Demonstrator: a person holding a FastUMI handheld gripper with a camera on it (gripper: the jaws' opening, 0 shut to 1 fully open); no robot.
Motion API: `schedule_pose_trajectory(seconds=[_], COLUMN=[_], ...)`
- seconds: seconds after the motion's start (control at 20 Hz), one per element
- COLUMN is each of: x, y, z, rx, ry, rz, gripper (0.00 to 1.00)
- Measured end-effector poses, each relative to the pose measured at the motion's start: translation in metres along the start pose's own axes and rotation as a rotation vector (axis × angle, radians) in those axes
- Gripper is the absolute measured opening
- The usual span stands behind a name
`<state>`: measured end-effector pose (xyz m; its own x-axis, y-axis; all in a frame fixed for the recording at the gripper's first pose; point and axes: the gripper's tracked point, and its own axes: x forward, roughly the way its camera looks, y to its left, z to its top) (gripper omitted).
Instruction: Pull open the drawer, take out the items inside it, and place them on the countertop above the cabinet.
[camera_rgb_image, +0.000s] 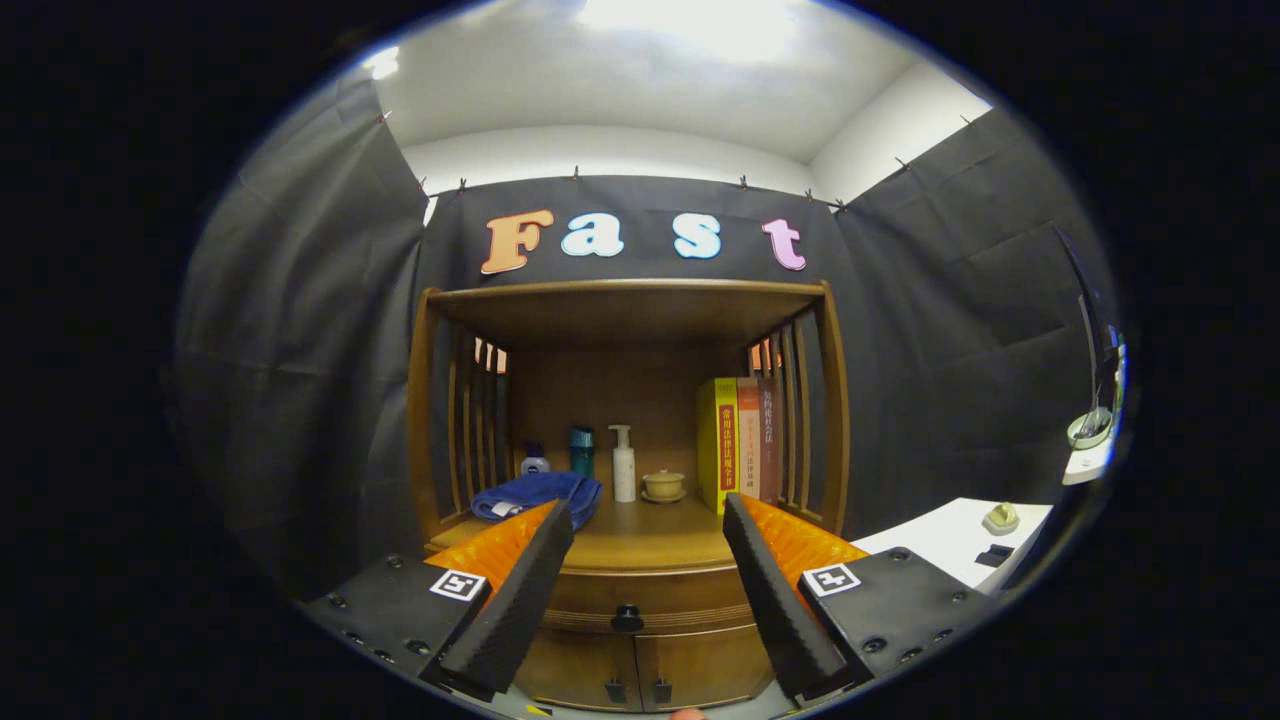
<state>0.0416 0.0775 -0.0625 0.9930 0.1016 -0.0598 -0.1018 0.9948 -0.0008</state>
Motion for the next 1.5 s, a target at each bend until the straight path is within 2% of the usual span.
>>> schedule_pose_trajectory(seconds=[0.15, 0.3, 0.55, 0.8, 1.1, 1.35, 1.5], x=[0.02, 0.045, 0.079, 0.085, 0.096, 0.096, 0.1], y=[-0.008, -0.001, 0.009, 0.016, 0.014, 0.017, 0.018], z=[-0.065, -0.123, -0.201, -0.232, -0.273, -0.276, -0.278], rx=[0.046, 0.078, 0.053, -0.022, -0.019, -0.053, -0.093], ry=[0.067, 0.134, 0.187, 0.238, 0.313, 0.299, 0.302], rz=[-0.023, -0.008, 0.018, 0.032, 0.026, 0.046, 0.04], gripper=[1.0, 1.0, 1.0, 0.99, 0.94, 0.77, 0.53])
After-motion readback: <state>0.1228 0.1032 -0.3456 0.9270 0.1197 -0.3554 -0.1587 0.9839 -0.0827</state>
